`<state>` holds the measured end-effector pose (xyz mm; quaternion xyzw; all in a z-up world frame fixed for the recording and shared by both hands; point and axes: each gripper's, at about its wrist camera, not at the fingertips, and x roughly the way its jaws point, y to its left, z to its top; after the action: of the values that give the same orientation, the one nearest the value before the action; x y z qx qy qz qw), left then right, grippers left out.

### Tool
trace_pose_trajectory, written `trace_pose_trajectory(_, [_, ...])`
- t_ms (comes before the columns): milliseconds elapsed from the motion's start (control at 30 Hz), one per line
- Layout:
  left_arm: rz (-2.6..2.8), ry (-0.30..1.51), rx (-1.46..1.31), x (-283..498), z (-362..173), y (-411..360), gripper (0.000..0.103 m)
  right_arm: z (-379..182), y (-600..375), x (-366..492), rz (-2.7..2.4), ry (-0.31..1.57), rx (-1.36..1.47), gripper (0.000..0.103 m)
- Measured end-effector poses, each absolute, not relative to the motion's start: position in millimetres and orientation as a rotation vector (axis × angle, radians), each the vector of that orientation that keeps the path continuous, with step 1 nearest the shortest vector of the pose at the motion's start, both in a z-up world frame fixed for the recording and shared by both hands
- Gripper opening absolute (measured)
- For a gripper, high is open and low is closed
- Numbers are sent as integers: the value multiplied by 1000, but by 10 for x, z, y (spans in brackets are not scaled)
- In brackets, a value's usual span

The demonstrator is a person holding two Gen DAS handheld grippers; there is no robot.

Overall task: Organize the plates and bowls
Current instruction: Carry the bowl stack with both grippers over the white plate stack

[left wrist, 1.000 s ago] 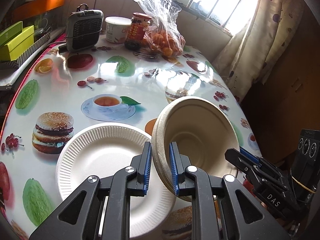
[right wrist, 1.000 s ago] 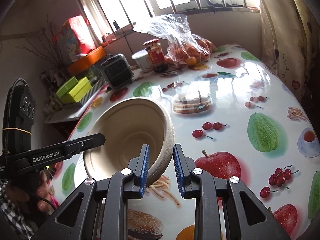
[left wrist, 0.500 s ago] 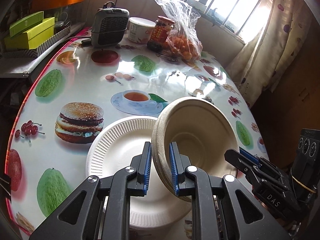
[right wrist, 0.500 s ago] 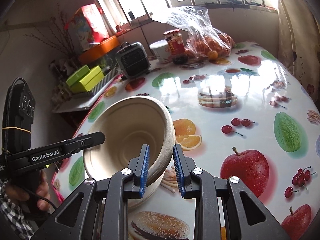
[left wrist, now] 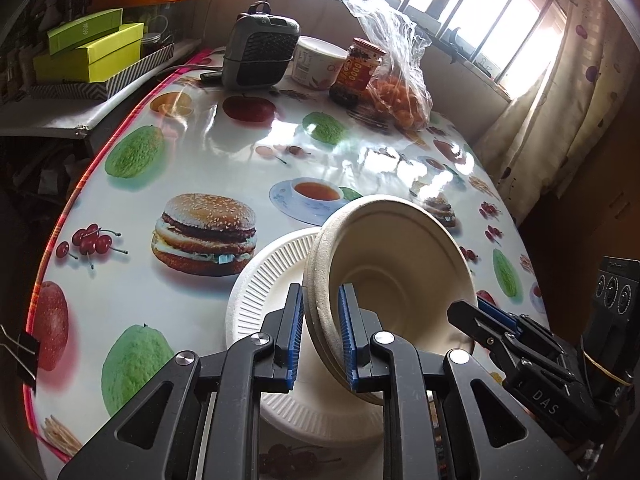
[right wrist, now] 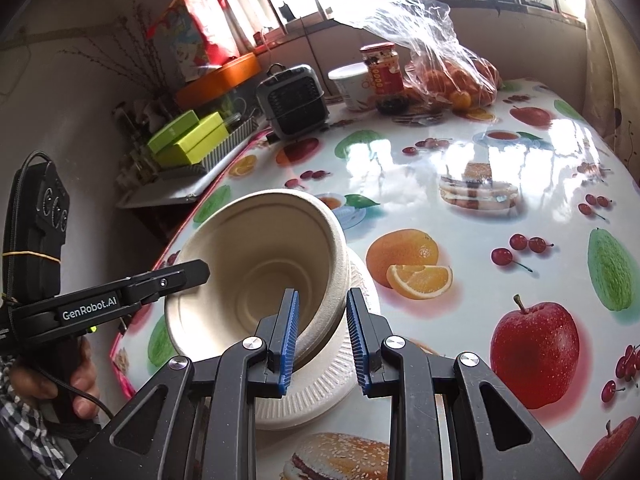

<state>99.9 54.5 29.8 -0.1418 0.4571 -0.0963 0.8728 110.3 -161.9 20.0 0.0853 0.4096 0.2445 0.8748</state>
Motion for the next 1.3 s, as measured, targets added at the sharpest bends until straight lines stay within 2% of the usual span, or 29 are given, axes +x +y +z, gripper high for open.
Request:
trace_pose_trajectory(1133, [-183, 975, -320, 987, 182, 665, 19, 180, -1522, 1153, 525, 869, 172, 25])
trace_pose_trajectory(1300, [-179, 976, -317, 995, 182, 669, 19, 203, -1536, 1170, 520, 866, 172, 30])
